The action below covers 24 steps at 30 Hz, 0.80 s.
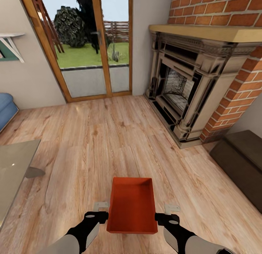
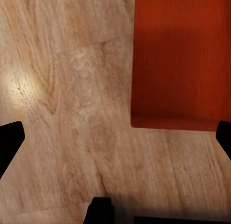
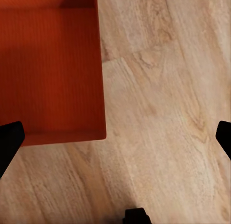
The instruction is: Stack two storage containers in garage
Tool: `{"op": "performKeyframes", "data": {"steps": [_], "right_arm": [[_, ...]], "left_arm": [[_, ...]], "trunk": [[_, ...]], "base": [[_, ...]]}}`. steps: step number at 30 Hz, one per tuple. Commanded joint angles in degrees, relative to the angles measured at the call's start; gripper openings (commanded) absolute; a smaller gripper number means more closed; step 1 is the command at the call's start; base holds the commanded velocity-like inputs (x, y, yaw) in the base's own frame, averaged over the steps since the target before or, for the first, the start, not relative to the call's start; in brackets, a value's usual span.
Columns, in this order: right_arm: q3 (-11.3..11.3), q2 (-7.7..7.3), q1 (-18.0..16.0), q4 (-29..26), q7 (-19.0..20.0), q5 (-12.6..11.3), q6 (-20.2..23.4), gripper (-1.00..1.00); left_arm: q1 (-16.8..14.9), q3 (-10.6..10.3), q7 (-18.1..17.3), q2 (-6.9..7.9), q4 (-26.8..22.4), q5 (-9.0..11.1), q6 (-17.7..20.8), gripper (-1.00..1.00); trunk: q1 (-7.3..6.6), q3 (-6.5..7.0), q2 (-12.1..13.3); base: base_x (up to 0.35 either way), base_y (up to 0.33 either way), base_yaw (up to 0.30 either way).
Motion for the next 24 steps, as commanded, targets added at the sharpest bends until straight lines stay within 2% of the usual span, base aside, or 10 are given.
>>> {"op": "performKeyframes", "data": {"steps": [1, 16, 24], "right_arm": [[0.5, -0.08, 0.0, 0.0, -0.2, -0.6, -0.2, 1.0], [0.9, -0.04, 0.0, 0.0, -0.4, -0.3, 0.1, 1.0], [0.8, -0.05, 0.0, 0.0, -0.4, -0.3, 0.0, 1.0]], "left_arm": [[0.0, 0.1, 0.1, -0.08, -0.2, -0.4, 0.2, 1.0], [0.0, -0.1, 0.9, -0.27, -0.9, -0.5, 0.2, 1.0], [0.0, 0.0, 0.8, -0.54, -0.6, -0.5, 0.6, 1.0]], "trunk": [[0.0, -0.07, 0.0], [0.0, -0.11, 0.0], [1.76, -1.55, -3.2]], "base": [[0.0, 0.0, 0.0], [0.0, 0.0, 0.0], [0.0, 0.0, 0.0]]}}
